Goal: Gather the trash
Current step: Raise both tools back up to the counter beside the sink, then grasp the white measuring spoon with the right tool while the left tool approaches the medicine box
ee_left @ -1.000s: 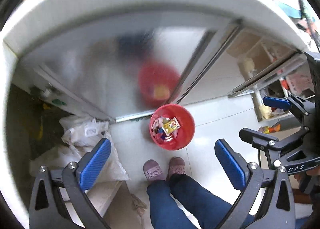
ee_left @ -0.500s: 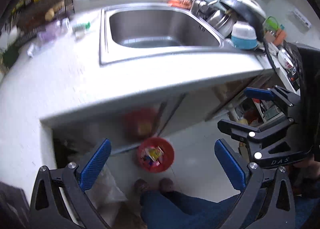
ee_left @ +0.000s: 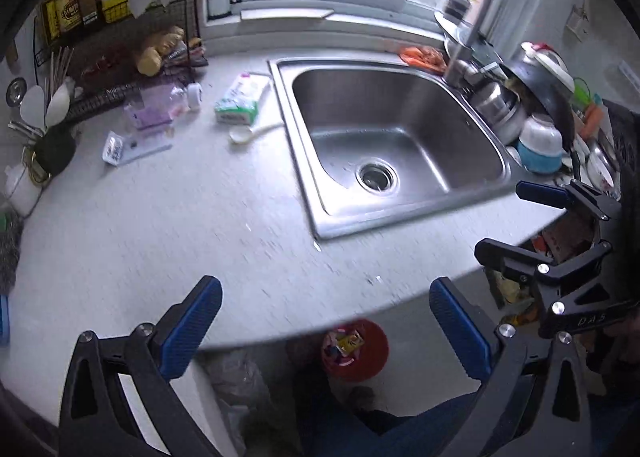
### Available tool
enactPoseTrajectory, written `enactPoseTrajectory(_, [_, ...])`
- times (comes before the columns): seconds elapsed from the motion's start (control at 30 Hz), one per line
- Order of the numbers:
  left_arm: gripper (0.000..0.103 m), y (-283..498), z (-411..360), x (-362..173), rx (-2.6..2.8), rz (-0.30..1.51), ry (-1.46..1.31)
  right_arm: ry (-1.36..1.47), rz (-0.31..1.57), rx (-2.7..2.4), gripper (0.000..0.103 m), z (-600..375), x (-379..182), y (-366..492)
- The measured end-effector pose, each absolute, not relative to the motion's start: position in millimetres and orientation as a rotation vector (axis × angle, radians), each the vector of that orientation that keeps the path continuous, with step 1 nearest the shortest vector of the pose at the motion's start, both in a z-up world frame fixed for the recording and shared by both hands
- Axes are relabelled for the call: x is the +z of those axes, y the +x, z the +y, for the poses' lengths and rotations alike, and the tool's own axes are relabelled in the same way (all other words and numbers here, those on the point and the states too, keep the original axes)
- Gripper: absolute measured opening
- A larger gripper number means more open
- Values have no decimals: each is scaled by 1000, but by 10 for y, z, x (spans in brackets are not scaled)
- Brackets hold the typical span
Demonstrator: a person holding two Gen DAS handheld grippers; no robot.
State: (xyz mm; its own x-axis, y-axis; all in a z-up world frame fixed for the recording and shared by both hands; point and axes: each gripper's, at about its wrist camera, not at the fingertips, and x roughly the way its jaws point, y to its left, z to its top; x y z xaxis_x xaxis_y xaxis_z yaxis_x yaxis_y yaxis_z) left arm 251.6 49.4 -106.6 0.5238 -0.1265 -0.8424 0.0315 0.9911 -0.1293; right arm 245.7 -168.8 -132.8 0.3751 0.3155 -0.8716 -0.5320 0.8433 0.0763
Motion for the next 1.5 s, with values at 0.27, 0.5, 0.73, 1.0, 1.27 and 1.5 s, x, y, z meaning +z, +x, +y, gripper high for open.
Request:
enactPoseTrajectory(0.27, [103,3312,1315,-994,-45,982,-171,-242,1024,573,102,-972,-1254,3153])
enactPoseTrajectory(0.5, [103,3804,1746,-1217,-14,1033,-148,-287,1031,625,102,-431,-1367,3635])
enactPoseTrajectory(0.73, [103,4053,2061,-1635,-9,1126,-164,-380,1111,736,102,-1,-1730,3941])
enactPoseTrajectory(1.0, [103,4187,2225,-1944,-30,1181,-187,-546,1171,879,102,346,-2156,4174])
enactPoseTrajectory(1.27, [103,4220,2291,-2042,-22,1191,-224,-663,1197,967,90,530,-2463,4260])
enactPoseTrajectory(1.5, [103,4215,2284,-2028,-21,1189,-233,-679,1169,1023,46,572,-2346,4230])
